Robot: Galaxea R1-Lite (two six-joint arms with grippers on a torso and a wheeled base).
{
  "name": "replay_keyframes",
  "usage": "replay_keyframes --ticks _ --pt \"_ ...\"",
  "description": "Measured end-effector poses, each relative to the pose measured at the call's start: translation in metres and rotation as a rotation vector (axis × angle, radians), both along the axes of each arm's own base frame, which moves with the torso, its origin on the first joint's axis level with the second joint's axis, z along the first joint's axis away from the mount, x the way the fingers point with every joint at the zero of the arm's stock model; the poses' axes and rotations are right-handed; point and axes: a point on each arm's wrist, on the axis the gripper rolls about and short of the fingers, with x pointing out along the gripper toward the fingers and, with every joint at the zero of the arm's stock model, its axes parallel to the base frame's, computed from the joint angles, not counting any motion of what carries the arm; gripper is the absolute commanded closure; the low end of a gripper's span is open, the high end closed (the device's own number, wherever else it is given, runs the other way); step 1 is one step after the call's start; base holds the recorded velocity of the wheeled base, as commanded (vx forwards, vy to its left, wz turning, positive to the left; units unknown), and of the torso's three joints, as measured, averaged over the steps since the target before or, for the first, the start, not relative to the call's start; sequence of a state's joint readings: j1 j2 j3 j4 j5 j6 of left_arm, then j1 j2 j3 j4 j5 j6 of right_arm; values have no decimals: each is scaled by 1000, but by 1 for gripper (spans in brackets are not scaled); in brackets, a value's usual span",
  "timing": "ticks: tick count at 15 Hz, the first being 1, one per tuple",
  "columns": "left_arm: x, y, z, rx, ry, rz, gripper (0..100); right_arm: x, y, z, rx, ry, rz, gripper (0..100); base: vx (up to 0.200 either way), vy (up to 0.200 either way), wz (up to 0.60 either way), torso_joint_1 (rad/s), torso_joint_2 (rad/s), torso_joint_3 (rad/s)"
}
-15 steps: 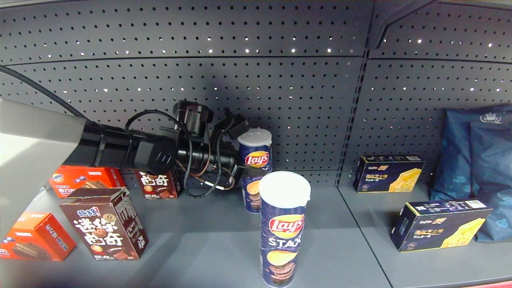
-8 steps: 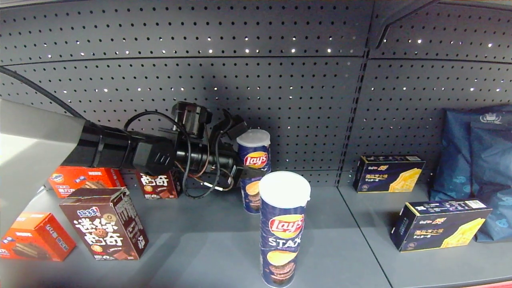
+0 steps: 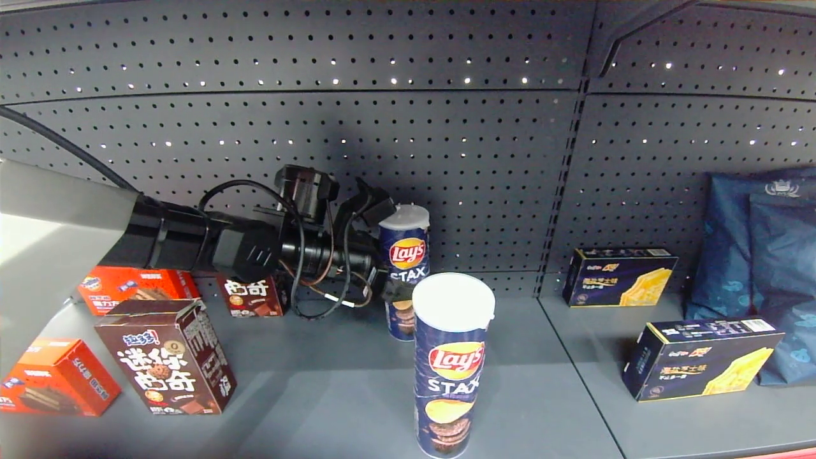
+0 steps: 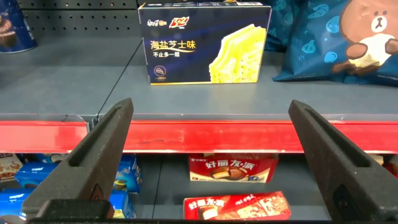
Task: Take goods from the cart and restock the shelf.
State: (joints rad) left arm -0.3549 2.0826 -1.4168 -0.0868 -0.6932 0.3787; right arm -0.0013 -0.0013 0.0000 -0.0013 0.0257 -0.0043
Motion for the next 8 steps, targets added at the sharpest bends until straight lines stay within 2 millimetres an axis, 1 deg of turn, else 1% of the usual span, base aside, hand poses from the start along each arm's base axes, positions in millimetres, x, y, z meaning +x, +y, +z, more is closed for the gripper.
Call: replay_keyframes --ticks 3,8 --pt "-6 8 4 0 -1 14 0 0 0 0 0 0 0 0 0 0 0 0 0 0" --pt "-23 37 17 -9 -29 72 0 0 0 0 0 0 0 0 0 0 0 0 0 0"
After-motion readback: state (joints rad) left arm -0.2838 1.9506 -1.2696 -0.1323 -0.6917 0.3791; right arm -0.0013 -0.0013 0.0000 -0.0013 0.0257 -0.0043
